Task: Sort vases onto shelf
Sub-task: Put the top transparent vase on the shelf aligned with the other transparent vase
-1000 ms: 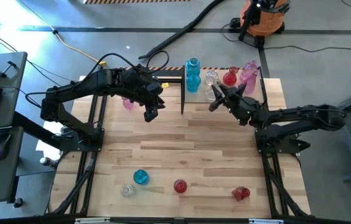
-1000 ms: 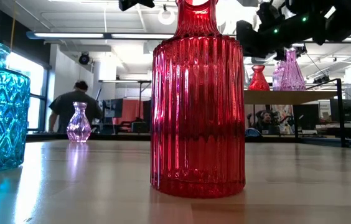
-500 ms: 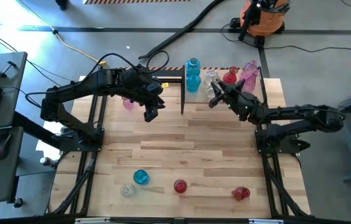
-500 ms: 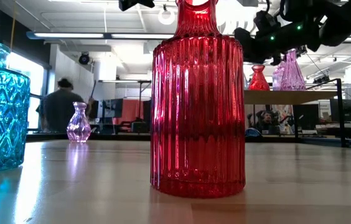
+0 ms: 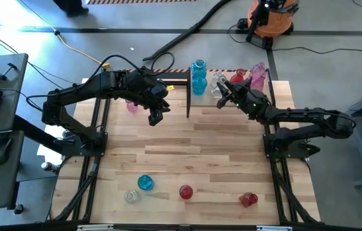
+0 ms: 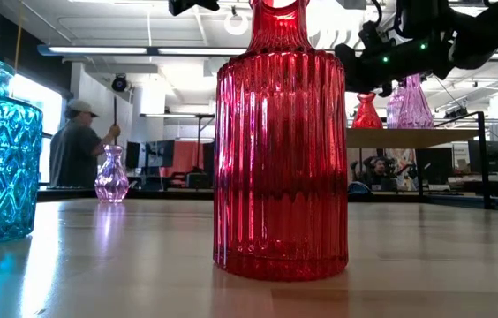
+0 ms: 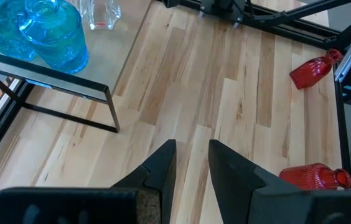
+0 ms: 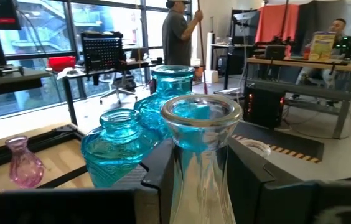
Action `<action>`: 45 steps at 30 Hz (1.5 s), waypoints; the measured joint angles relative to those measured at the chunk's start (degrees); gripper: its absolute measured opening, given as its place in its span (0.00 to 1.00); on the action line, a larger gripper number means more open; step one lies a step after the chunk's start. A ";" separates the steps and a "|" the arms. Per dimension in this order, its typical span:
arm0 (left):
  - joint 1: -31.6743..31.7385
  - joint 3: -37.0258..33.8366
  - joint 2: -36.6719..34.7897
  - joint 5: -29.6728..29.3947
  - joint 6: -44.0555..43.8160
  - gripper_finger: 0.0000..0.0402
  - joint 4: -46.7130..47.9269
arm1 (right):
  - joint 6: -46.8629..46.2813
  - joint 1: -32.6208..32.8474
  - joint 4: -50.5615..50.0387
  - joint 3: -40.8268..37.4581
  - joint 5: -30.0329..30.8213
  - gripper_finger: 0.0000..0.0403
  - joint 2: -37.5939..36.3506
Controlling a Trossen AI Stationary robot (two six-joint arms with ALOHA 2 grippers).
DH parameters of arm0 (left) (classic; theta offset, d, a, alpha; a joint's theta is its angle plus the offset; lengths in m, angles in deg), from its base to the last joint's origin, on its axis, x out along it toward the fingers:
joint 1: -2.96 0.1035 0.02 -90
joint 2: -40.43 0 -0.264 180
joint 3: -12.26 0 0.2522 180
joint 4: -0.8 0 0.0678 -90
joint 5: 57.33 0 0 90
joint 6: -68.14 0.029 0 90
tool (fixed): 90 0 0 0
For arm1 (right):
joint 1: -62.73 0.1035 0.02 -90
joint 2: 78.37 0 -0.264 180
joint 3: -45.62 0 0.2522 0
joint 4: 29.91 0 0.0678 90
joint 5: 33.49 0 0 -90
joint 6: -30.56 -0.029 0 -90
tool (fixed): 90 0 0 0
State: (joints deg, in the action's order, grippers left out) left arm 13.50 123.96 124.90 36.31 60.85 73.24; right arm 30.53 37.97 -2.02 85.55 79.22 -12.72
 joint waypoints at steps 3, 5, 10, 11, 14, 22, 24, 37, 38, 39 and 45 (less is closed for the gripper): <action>0.00 0.00 -0.01 0.00 -0.02 0.21 0.00 | -0.01 -0.56 -0.24 0.00 -0.96 0.23 0.00; -0.02 0.00 0.02 0.00 -0.10 0.21 -0.01 | 0.00 -0.89 -0.50 0.00 -1.47 0.23 0.00; 0.00 0.00 0.02 0.02 -0.13 0.21 0.00 | 0.26 -1.65 -0.72 0.00 -1.99 0.26 0.00; 0.00 0.00 -0.01 0.02 -0.13 0.21 -0.02 | 0.12 -1.81 -0.74 0.00 -1.98 0.28 0.00; -0.01 0.00 0.01 0.02 -0.11 0.21 -0.02 | 0.02 -1.94 -0.52 0.04 -1.91 0.31 0.00; -0.02 0.00 0.02 0.02 -0.09 0.21 -0.02 | -0.13 -1.89 -0.52 0.07 -1.96 0.35 0.00; -0.01 0.00 0.01 0.02 -0.11 0.21 -0.02 | -0.15 -1.89 -0.38 0.07 -1.96 0.35 0.00; -0.02 0.00 0.01 0.02 -0.08 0.21 -0.02 | 1.55 -1.89 -13.16 9.59 -1.94 0.35 -0.02; -0.02 0.00 0.02 0.02 -0.07 0.21 -0.02 | 1.55 -1.89 -15.04 10.66 -1.94 0.35 -0.02; -0.02 0.00 0.02 0.02 -0.07 0.21 -0.02 | 1.53 -1.89 -16.88 11.68 -1.94 0.35 -0.02; -0.02 0.00 0.02 0.02 -0.07 0.21 -0.02 | -0.13 -1.89 -25.48 15.56 -1.70 0.35 -0.07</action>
State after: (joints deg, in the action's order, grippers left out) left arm 13.48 123.96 124.92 36.33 60.78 73.22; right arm 30.40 36.08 -27.50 101.11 77.52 -12.79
